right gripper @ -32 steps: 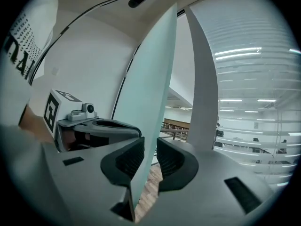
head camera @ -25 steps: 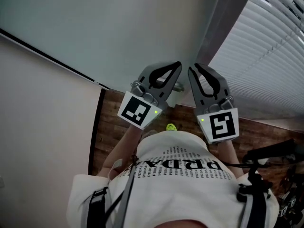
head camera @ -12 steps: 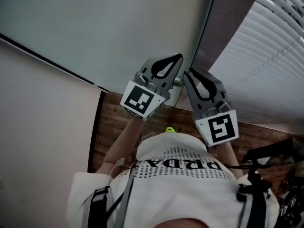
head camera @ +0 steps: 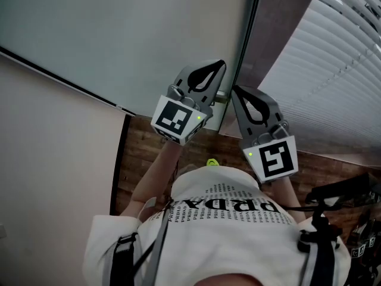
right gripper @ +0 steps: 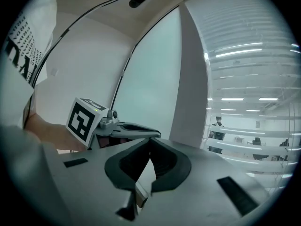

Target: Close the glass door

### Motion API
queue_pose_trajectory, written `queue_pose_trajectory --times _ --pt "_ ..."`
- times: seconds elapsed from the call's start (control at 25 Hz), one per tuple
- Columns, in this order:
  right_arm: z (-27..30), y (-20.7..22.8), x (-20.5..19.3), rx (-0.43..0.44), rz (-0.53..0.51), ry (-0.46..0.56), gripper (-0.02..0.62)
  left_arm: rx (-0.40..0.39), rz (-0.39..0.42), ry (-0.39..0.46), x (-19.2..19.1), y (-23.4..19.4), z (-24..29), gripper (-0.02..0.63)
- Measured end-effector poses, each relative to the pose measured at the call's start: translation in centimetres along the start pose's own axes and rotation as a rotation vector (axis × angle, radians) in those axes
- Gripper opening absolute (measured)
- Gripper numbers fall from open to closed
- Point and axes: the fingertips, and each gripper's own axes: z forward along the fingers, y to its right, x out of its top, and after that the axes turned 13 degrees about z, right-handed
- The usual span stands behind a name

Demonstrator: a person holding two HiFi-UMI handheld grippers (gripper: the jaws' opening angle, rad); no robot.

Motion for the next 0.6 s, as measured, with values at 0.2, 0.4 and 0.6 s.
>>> queue_pose_trajectory --times 0.2,0.4,0.6 --pt "0.5 0.3 0.5 -0.017 0.039 -0.003 -0.002 -0.055 -0.007 -0.047 -0.5 0.5 0.3 0.0" --pt "0.8 0.5 0.6 -0.027 0.061 -0.008 -0.002 -0.087 -0.042 -0.024 0.6 1.9 -1.0 0.0" --pt "1.2 0.2 1.2 -0.033 0.06 -0.01 -0.002 -0.076 -0.083 -0.027 1.9 2.5 -2.9 0.0"
